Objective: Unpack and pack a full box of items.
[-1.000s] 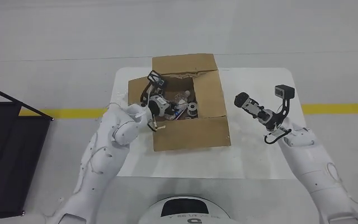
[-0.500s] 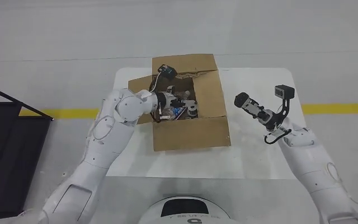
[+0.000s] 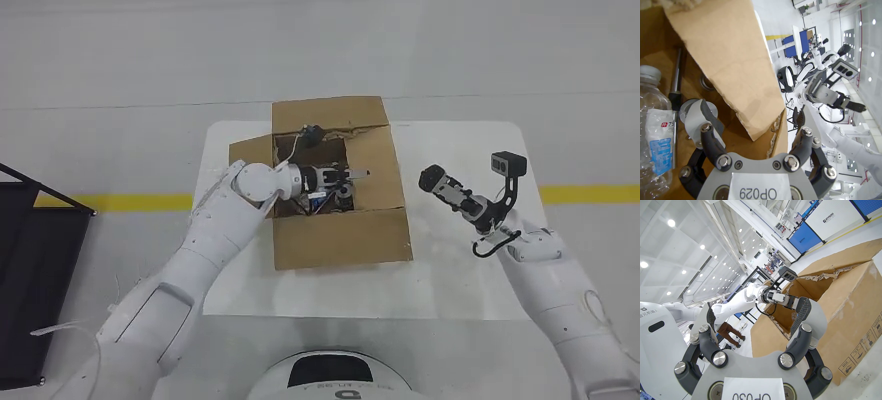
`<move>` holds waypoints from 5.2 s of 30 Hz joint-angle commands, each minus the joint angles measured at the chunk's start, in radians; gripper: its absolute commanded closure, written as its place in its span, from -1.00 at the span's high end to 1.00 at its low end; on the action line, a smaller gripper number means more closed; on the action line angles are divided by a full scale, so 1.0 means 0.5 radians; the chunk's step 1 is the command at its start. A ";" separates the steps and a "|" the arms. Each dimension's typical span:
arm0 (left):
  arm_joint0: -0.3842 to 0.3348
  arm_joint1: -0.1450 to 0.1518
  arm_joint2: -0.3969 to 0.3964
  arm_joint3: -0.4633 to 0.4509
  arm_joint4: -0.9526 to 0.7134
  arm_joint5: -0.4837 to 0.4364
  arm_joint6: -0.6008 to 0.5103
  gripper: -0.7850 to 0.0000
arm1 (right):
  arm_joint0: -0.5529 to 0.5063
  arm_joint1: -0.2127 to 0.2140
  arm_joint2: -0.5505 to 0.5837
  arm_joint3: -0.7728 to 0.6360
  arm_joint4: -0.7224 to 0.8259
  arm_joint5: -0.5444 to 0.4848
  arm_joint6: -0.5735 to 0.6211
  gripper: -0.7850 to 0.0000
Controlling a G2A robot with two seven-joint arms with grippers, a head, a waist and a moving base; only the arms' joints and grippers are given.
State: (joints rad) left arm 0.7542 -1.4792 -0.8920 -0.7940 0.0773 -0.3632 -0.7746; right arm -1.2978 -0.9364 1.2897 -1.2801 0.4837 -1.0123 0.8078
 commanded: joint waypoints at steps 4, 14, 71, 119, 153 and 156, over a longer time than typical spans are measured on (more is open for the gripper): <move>-0.042 -0.030 0.030 0.123 -0.017 -0.111 0.113 1.00 | 0.000 0.000 0.000 0.000 0.000 0.000 0.000 1.00; -0.024 -0.055 -0.068 0.169 -0.741 -0.641 -0.419 1.00 | 0.000 0.000 0.000 0.000 0.000 0.000 0.000 1.00; -0.279 -0.276 0.305 0.410 -0.233 -0.364 -0.024 1.00 | 0.000 0.000 0.000 0.000 0.000 0.000 0.000 1.00; -0.771 -0.438 0.312 1.022 -0.305 -0.934 0.399 1.00 | -0.360 0.127 0.559 -0.389 0.838 0.549 0.549 1.00; 1.049 0.486 -1.286 -1.527 -0.250 0.059 0.097 1.00 | 0.587 0.002 -0.142 -0.338 -0.032 1.862 0.270 1.00; 1.049 0.486 -1.286 -1.527 -0.250 0.059 0.097 1.00 | 0.587 0.002 -0.142 -0.338 -0.032 1.862 0.270 1.00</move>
State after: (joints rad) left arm 1.2785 -1.2362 -1.5347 -1.5574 -0.0475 -0.3335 -0.7261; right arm -1.0030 -0.9354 1.2176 -1.4490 0.4672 -0.0798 0.9424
